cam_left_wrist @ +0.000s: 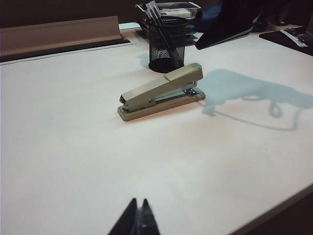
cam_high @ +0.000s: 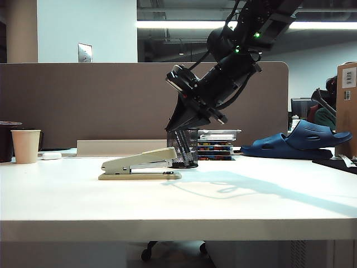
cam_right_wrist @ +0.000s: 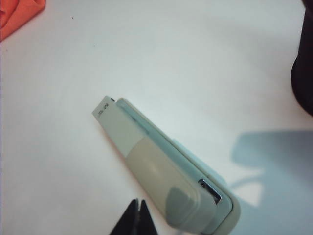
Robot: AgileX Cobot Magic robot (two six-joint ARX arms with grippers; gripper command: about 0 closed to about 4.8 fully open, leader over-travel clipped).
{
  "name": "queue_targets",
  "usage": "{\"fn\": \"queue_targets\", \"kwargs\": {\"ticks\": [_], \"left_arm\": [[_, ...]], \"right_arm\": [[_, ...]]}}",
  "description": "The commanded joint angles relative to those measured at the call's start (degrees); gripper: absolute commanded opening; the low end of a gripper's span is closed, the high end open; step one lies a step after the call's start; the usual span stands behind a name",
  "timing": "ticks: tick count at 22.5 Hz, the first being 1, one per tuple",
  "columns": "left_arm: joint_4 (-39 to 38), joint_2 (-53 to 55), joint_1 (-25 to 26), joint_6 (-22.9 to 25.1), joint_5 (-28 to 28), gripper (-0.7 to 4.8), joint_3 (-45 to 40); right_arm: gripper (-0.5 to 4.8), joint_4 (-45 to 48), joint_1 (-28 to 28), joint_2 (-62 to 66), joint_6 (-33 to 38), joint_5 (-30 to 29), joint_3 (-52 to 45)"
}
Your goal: Press the stapler down.
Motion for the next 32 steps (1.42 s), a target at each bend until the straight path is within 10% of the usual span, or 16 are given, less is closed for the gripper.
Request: {"fn": "queue_targets", "kwargs": {"ticks": [1,32], "left_arm": [[0.26,0.02,0.0,-0.11,0.0,-0.06,0.35],[0.02,0.02,0.0,-0.11,0.0,-0.06,0.35]], "right_arm": [[-0.09,1.75,0.13,0.68,0.2,0.22,0.24],[-0.09,-0.33,0.15,5.2,0.09,3.78,0.24]]}}
